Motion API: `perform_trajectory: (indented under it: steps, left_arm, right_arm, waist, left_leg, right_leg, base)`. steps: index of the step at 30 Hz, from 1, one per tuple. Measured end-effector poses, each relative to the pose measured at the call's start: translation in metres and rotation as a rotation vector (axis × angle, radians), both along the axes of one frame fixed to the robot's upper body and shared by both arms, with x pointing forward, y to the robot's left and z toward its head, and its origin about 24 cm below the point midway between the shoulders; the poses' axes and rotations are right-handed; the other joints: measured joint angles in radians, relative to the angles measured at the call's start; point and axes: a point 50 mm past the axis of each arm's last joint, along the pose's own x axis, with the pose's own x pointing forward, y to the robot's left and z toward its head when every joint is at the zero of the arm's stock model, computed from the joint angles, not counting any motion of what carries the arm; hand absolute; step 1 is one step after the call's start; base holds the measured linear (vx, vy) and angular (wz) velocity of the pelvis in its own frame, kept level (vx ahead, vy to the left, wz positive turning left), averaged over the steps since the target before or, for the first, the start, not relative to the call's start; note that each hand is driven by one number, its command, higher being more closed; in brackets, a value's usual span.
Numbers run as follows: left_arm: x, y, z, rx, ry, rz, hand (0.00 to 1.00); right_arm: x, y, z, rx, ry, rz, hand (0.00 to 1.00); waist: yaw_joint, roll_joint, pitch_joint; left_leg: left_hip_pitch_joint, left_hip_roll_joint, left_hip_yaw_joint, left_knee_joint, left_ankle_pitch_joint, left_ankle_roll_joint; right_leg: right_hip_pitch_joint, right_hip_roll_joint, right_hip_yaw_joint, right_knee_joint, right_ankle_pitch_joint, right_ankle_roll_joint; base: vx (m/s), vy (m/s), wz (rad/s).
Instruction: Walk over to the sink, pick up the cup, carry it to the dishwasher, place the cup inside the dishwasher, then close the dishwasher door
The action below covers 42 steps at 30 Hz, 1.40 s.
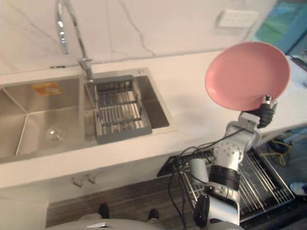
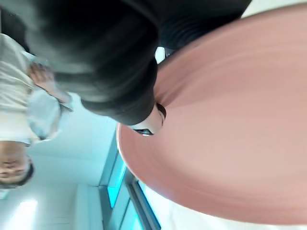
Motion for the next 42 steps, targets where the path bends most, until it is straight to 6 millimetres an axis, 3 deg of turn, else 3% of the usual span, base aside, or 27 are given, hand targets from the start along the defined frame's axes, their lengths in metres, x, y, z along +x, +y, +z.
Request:
perform_trajectory:
  steps: [5, 13, 17, 23, 28, 33, 36, 37, 39, 42]
  left_arm:
    - [-0.007, 0.007, 0.000, 0.021, 0.038, -0.017, 0.00]
    - [-0.019, 0.015, 0.001, 0.037, 0.094, -0.031, 0.00]
    - [-0.025, 0.012, 0.000, 0.029, 0.109, -0.008, 0.00]
    - [-0.037, 0.011, 0.001, 0.028, 0.122, 0.039, 0.00]
    - [-0.040, 0.010, 0.002, 0.028, 0.117, 0.069, 0.00]
    - [-0.040, 0.007, 0.002, 0.035, 0.101, 0.086, 0.00]
    - [-0.038, 0.005, 0.002, 0.035, 0.086, 0.094, 0.00]
    - [-0.036, 0.003, 0.001, 0.035, 0.074, 0.094, 0.00]
    - [-0.034, 0.001, 0.000, 0.028, 0.071, 0.091, 0.00]
    - [-0.027, 0.001, 0.000, 0.028, 0.056, 0.086, 0.00]
  right_arm:
    - [-0.028, -0.007, -0.014, 0.038, -0.013, -0.065, 1.00]
    - [-0.068, 0.006, -0.077, 0.168, 0.163, -0.054, 1.00]
    - [-0.095, 0.024, -0.105, 0.233, 0.257, -0.037, 1.00]
    - [-0.113, 0.048, -0.138, 0.311, 0.401, 0.047, 1.00]
    - [-0.116, 0.057, -0.149, 0.289, 0.474, 0.097, 1.00]
    - [-0.124, 0.064, -0.183, 0.360, 0.592, 0.096, 1.00]
    - [-0.130, 0.062, -0.195, 0.392, 0.634, 0.043, 1.00]
    - [-0.129, 0.053, -0.203, 0.452, 0.629, -0.075, 1.00]
    - [-0.129, 0.049, -0.207, 0.503, 0.639, -0.142, 1.00]
    - [-0.131, 0.045, -0.210, 0.521, 0.642, -0.181, 1.00]
  waist:
    - [-0.036, -0.008, -0.040]
    - [-0.102, -0.025, -0.076]
    - [-0.108, -0.022, -0.084]
    - [-0.115, -0.027, -0.108]
    - [-0.112, -0.029, -0.111]
    - [-0.090, -0.028, -0.114]
    - [-0.054, -0.026, -0.117]
    - [-0.043, -0.022, -0.117]
    - [-0.025, -0.018, -0.115]
    - [-0.009, -0.013, -0.111]
  left_leg:
    - [0.004, 0.008, 0.072, 0.000, -0.014, -0.004]
    - [0.038, 0.021, 0.183, 0.000, -0.033, -0.019]
    - [0.072, 0.022, 0.239, 0.000, -0.055, -0.031]
    - [0.100, 0.024, 0.317, 0.001, -0.074, -0.039]
    - [0.110, 0.025, 0.327, 0.001, -0.081, -0.042]
    - [0.123, 0.026, 0.293, 0.001, -0.085, -0.033]
    - [0.120, 0.024, 0.274, 0.001, -0.089, -0.032]
    - [0.090, 0.018, 0.229, 0.001, -0.086, -0.027]
    - [0.087, 0.017, 0.222, 0.002, -0.087, -0.026]
    - [0.082, 0.015, 0.208, 0.006, -0.090, -0.025]
  right_leg:
    - [-0.043, 0.010, 0.075, 0.000, 0.014, -0.002]
    - [-0.085, 0.031, 0.190, -0.002, 0.024, -0.011]
    - [-0.087, 0.030, 0.194, 0.004, 0.027, -0.012]
    - [-0.116, 0.027, 0.190, 0.033, 0.029, -0.015]
    - [-0.110, 0.022, 0.183, 0.036, 0.034, -0.018]
    - [-0.058, 0.011, 0.132, 0.003, 0.034, -0.012]
    - [-0.046, 0.003, 0.101, -0.004, 0.025, -0.008]
    - [-0.049, -0.009, 0.050, -0.001, 0.018, -0.007]
    - [-0.048, -0.010, 0.046, 0.000, 0.018, -0.006]
    - [-0.047, -0.012, 0.035, 0.000, 0.019, 0.000]
  base:
    - [0.01, 0.002, -0.47]
    - [-0.02, -0.006, -0.44]
    - [-0.02, 0.010, -0.41]
    - [0.01, 0.019, -0.39]
    - [0.04, 0.021, -0.07]
    - [0.05, 0.015, 0.22]
    - [0.05, 0.026, 0.36]
    - [0.08, 0.027, 0.55]
    - [0.07, 0.025, 0.28]
    - [0.05, 0.018, 0.11]
